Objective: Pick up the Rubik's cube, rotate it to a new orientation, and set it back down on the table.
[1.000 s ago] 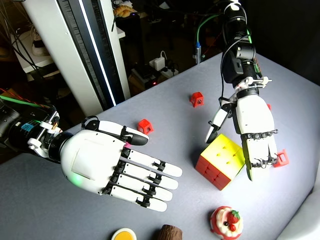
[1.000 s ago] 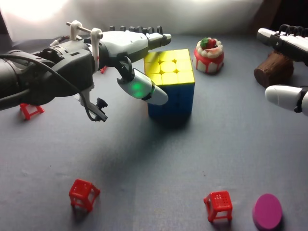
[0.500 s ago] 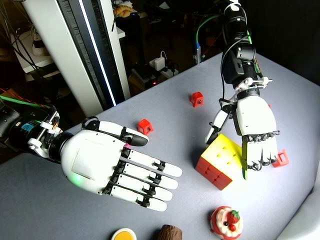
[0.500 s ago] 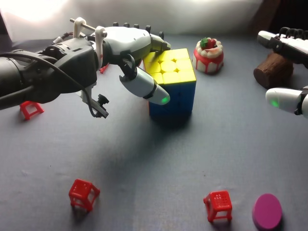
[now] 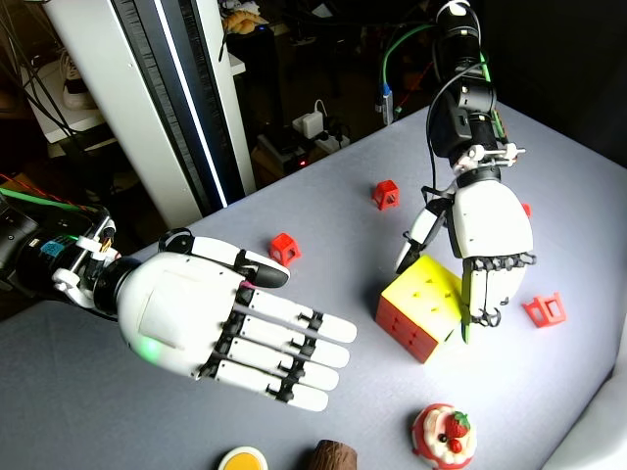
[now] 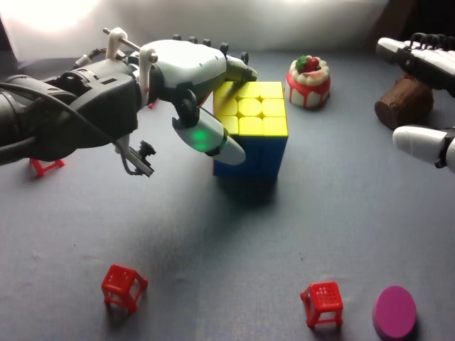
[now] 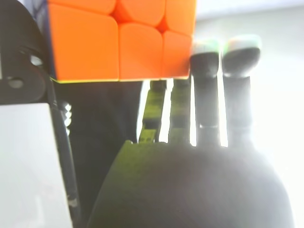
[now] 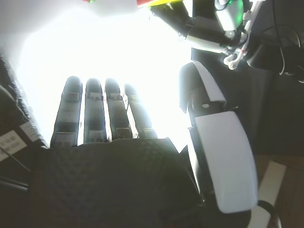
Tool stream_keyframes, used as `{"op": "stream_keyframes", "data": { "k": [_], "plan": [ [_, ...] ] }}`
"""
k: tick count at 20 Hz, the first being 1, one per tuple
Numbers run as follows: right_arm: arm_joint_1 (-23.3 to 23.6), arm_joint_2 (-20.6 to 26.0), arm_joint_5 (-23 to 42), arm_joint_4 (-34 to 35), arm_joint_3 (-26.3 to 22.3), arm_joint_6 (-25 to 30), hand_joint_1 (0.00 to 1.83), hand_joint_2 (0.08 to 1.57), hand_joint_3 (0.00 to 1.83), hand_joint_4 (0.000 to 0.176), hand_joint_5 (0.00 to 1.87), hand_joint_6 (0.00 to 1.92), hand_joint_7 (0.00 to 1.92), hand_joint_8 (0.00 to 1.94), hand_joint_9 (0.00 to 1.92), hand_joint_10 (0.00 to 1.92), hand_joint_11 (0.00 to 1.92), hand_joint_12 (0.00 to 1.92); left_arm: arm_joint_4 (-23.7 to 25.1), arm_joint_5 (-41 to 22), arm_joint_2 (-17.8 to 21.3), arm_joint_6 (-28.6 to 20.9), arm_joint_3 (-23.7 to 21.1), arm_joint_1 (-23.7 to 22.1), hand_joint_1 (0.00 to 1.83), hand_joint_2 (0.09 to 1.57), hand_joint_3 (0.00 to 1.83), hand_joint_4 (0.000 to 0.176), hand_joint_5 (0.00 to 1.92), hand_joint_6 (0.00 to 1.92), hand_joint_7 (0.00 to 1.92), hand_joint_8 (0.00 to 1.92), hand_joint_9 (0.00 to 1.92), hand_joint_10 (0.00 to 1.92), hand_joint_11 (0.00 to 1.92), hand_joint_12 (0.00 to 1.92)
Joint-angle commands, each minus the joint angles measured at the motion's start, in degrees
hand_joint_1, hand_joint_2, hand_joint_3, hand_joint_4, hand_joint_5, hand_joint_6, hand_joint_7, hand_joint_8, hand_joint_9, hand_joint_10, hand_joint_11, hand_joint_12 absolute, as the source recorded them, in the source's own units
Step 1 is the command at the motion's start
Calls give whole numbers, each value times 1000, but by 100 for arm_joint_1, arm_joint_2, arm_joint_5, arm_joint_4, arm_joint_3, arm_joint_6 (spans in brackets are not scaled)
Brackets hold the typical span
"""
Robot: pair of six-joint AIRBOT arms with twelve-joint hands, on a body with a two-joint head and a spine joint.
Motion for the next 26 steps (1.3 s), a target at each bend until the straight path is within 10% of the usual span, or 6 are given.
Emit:
{"op": "stream_keyframes", "data": {
  "k": [1, 4, 17, 21, 23, 26],
  "plan": [
    [39, 16, 843, 10, 22, 34, 377, 1367, 0, 0, 0, 0, 0, 0, 0, 0, 0, 1064, 82, -960, 52, -177, -27, -31, 1112, 1013, 655, 0, 638, 1625, 694, 1770, 775, 1919, 808, 1921],
    [12, 17, 1058, -136, 57, 34, 282, 1468, 12, 0, 0, 0, 0, 0, 0, 0, 0, 799, 402, -1267, 193, -522, -166, 45, 1135, 800, 1080, 24, 738, 1762, 789, 1835, 942, 1921, 960, 1921],
    [-70, -156, 1749, -387, 369, 34, 67, 1536, 0, 0, 0, 0, 11, 1, 9, 247, 0, 600, 1290, -2419, 656, -1410, -658, 312, 1162, 653, 1404, 25, 834, 1897, 934, 1899, 1144, 1921, 1202, 1921],
    [-70, -281, 1800, -465, 510, 34, 116, 1421, 0, 0, 0, 0, 0, 0, 0, 120, 0, 126, 1379, -3046, 834, -1696, -825, 493, 1177, 647, 1345, 0, 814, 1892, 953, 1747, 1083, 1921, 1124, 1921],
    [-67, -493, 1801, -560, 769, 34, 92, 1418, 0, 0, 30, 11, 0, 0, 51, 50, 0, 598, 1470, -3384, 912, -1915, -880, 573, 1188, 658, 1339, 0, 796, 1815, 958, 1851, 1198, 1921, 1265, 1921],
    [-34, -768, 1801, -654, 1084, 34, 4, 1439, 6, 0, 85, 37, 47, 11, 85, 76, 0, 443, 1619, -3713, 1004, -2009, -999, 584, 1192, 654, 1294, 0, 794, 1791, 971, 1752, 1149, 1902, 1205, 1921]
  ]
}}
